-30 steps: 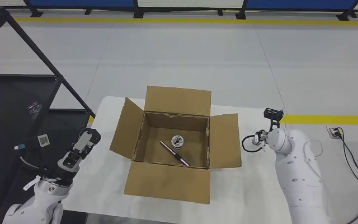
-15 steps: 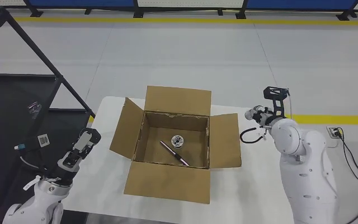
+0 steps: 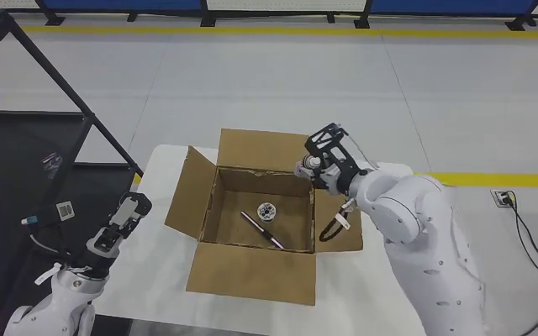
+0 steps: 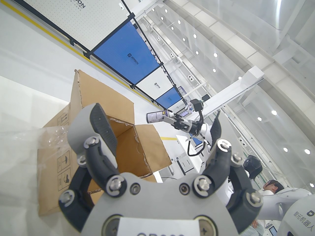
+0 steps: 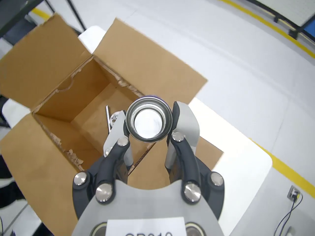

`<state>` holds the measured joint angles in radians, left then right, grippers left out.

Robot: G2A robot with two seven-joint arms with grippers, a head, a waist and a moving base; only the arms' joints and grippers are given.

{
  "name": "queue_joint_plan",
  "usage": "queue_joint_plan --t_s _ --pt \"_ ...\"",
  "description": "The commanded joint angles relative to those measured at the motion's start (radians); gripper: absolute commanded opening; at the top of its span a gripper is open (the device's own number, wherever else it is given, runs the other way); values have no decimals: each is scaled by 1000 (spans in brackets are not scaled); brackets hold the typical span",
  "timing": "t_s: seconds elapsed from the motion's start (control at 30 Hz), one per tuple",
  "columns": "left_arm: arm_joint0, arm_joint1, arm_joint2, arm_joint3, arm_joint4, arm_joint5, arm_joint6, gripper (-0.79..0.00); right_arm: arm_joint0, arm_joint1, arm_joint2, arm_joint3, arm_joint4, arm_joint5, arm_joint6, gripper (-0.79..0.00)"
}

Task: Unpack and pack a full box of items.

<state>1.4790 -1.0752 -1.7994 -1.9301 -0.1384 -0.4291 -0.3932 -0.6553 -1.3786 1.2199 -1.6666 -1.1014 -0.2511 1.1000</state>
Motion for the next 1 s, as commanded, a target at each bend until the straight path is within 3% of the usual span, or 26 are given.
queue_joint_plan --t_s 0.0,0.27,0.67,0.73,0.87,0.97 --pt "0 0 0 0 0 0 0 0 22 -5 -41 51 13 -17 4 -785" --pt "0 0 0 0 0 0 0 0 75 -23 -159 246 69 -51 32 -785" --pt "0 0 0 0 0 0 0 0 163 -64 -312 505 20 44 27 -785" --pt "0 0 0 0 0 0 0 0 178 -73 -327 555 33 43 4 -733" --pt "0 0 0 0 0 0 0 0 209 -91 -358 632 59 35 -22 -493" --pt "0 0 0 0 0 0 0 0 228 -102 -376 670 71 36 -32 -416"
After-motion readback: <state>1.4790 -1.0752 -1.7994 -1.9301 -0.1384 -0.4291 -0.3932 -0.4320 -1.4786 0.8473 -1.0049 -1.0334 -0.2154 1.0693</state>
